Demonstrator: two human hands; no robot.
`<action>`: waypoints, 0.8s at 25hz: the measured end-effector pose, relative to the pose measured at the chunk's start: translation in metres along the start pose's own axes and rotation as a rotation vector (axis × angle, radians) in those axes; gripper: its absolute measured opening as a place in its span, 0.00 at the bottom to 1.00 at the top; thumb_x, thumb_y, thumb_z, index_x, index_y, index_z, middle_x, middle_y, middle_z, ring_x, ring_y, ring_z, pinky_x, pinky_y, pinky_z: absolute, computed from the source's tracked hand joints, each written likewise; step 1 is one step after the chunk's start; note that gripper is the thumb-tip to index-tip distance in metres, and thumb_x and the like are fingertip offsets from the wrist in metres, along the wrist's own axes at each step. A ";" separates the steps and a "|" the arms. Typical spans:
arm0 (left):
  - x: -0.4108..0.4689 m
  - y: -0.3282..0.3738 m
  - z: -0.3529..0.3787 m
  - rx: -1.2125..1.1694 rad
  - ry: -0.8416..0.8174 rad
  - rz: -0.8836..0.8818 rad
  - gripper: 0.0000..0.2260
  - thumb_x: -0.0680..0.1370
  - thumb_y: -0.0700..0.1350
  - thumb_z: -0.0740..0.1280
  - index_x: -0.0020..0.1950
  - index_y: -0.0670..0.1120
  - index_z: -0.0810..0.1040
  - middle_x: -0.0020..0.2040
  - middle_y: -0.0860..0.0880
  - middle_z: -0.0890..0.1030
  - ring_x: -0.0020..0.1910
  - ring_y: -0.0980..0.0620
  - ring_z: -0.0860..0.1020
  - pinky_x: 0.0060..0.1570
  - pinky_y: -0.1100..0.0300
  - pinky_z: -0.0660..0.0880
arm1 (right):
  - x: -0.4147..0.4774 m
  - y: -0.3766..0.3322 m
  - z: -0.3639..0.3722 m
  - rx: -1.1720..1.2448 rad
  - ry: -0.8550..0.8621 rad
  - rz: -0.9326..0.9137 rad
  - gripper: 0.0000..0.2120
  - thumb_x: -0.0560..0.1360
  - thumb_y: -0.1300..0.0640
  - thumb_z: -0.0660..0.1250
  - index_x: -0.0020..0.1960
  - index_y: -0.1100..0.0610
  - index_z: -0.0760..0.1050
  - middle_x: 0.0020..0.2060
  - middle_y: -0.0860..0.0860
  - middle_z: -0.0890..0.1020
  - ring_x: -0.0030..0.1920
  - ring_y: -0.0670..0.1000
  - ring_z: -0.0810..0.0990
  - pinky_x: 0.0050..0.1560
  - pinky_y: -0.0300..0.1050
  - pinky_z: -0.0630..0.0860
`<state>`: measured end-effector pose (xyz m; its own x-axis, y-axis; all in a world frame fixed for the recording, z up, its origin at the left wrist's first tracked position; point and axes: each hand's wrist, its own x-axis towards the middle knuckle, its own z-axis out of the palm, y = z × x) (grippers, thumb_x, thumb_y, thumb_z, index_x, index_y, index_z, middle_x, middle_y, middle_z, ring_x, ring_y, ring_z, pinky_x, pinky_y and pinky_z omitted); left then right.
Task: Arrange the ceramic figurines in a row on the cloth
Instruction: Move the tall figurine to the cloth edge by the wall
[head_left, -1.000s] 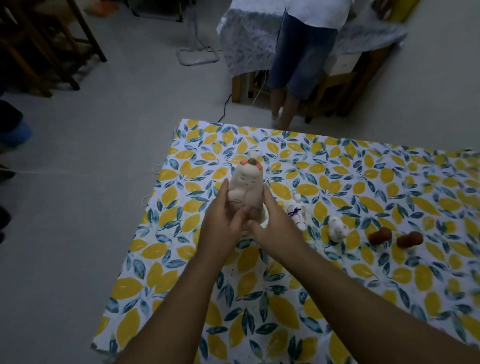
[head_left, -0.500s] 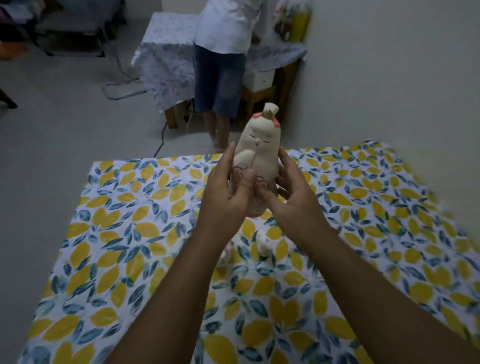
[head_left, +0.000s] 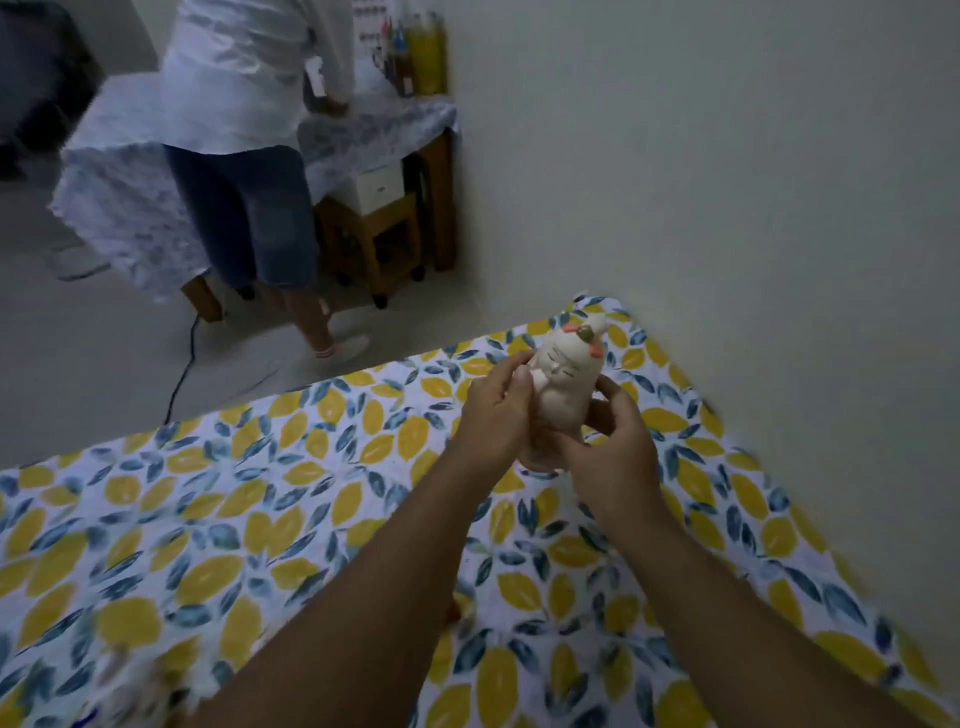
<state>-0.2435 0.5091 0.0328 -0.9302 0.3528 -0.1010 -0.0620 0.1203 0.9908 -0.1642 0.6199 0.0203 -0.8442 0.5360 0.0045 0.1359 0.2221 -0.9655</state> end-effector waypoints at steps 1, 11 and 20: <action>0.018 -0.001 0.018 0.013 -0.026 -0.013 0.15 0.85 0.49 0.56 0.69 0.50 0.75 0.65 0.47 0.79 0.62 0.50 0.78 0.64 0.47 0.76 | 0.017 0.008 -0.009 0.008 0.032 0.008 0.30 0.72 0.50 0.78 0.70 0.47 0.71 0.54 0.46 0.83 0.52 0.44 0.82 0.41 0.33 0.78; 0.174 -0.018 0.127 0.061 -0.142 -0.034 0.16 0.85 0.48 0.59 0.71 0.50 0.75 0.66 0.47 0.80 0.62 0.51 0.79 0.61 0.51 0.78 | 0.172 0.077 -0.060 0.063 0.200 0.004 0.23 0.72 0.56 0.78 0.62 0.49 0.70 0.53 0.51 0.83 0.50 0.45 0.84 0.39 0.36 0.82; 0.208 -0.039 0.145 0.075 -0.173 -0.001 0.15 0.85 0.49 0.59 0.70 0.52 0.76 0.61 0.51 0.82 0.54 0.62 0.81 0.55 0.61 0.80 | 0.199 0.127 -0.049 0.009 0.331 -0.046 0.31 0.70 0.47 0.74 0.70 0.50 0.68 0.61 0.52 0.80 0.62 0.49 0.80 0.57 0.54 0.81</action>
<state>-0.3819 0.7121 -0.0402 -0.8535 0.5064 -0.1228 -0.0300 0.1875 0.9818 -0.2895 0.7944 -0.0885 -0.6349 0.7614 0.1312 0.0953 0.2457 -0.9647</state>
